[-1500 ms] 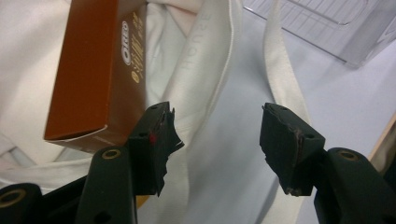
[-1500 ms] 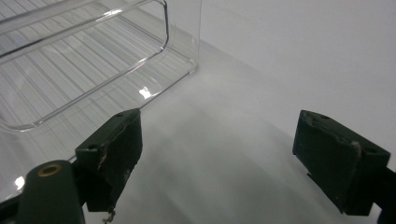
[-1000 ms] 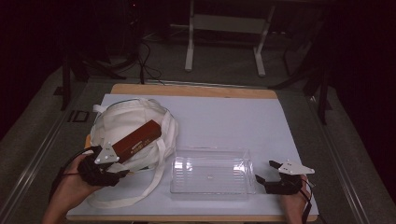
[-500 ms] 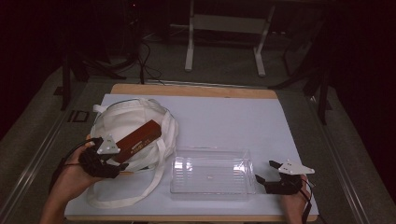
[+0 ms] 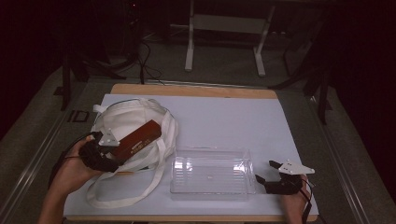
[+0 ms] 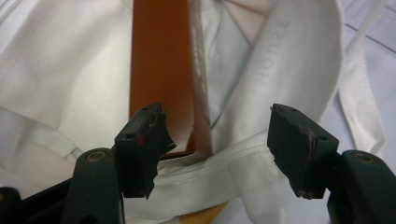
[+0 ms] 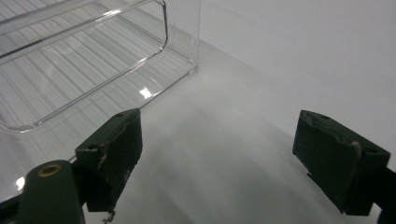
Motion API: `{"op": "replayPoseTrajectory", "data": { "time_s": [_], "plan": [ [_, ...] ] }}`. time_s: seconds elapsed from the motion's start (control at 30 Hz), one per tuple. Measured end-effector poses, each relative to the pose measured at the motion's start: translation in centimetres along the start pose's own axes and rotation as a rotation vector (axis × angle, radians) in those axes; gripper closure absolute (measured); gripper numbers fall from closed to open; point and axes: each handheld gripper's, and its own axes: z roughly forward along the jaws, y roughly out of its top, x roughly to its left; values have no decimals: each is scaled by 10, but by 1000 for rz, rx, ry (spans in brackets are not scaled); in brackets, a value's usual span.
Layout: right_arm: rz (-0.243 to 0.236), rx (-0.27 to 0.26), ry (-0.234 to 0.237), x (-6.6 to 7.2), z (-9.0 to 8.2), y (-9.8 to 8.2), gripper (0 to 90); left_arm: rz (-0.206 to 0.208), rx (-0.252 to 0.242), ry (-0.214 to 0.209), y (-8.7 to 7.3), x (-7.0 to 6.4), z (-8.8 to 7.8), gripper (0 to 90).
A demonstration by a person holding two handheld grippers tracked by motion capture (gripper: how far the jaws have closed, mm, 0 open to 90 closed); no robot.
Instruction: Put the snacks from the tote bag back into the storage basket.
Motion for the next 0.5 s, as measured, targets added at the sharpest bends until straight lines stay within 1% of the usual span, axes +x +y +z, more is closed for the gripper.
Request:
{"op": "replayPoseTrajectory", "data": {
  "time_s": [0.07,0.2,0.33,0.37,0.5],
  "plan": [
    [1,0,0,0,0,0,158,-8,1,2,0,2,0,363],
    [0,3,1,0,0,0,158,-11,22,12,2,6,3,338],
    [1,4,3,0,0,0,158,-20,41,10,3,11,7,326],
    [0,4,3,0,0,0,158,-26,38,11,4,11,8,325],
    [1,5,4,0,0,0,158,-31,57,6,6,16,11,328]
  ]
}}
